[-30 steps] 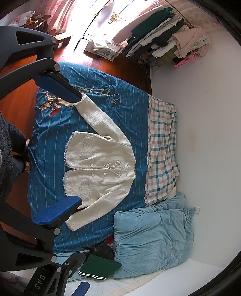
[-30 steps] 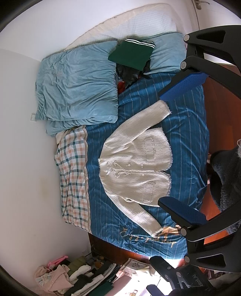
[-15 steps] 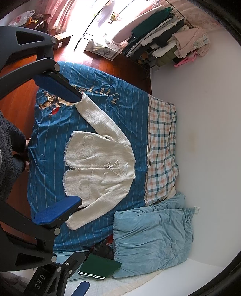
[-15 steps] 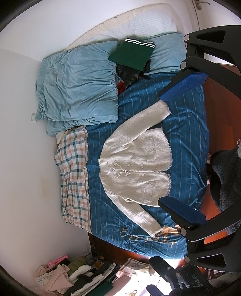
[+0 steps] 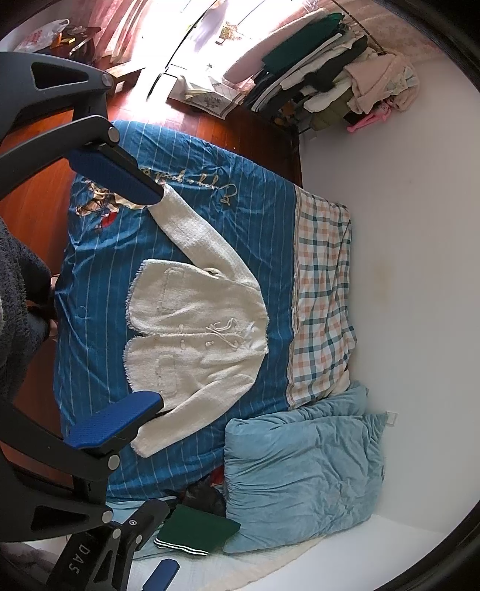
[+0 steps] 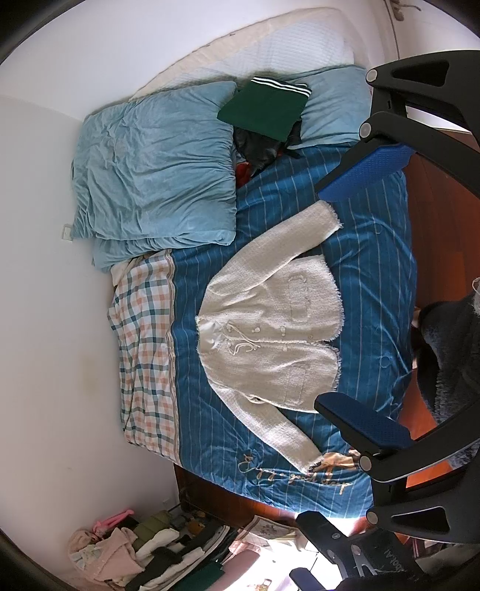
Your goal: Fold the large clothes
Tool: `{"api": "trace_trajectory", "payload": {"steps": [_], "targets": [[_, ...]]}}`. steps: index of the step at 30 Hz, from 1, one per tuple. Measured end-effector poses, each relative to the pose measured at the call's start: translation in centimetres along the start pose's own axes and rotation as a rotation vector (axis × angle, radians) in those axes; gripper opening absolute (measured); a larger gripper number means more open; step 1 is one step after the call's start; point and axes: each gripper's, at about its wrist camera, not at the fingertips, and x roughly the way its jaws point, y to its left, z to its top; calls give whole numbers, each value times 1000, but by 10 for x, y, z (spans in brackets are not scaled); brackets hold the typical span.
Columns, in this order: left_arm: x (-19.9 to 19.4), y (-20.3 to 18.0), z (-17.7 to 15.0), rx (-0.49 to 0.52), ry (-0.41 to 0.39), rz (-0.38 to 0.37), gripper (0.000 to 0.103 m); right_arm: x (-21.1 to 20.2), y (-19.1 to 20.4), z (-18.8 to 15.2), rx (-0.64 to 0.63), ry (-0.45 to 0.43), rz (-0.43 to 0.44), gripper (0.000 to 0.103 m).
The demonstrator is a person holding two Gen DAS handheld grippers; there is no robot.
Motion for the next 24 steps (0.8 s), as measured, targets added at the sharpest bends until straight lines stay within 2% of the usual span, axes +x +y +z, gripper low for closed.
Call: {"api": "trace_trajectory", "payload": {"steps": [7,10,13,16,21,22,24], "targets": [[2,-1,1,0,-7,3,103,1,0,1,14,3,-6,103],[11,-4,9,11,-47,45,103,7,-7,1,62,16,-6,103],[41,-7,21,32,-76,90,103,26,-15,2,134,24,-3,103],[83,-5,29,56,-72,98,103,62,-26,6,219,22,-22,103],[169,-20,30,105,-13,106,103,165,-80,-13,418,60,-141,103],[188,-24,29,112,4,116,103,190,-94,-21,464,86,-145,100],[227,-36,24,130,33,129,103,241,-123,-39,560,142,-130,89]]}}
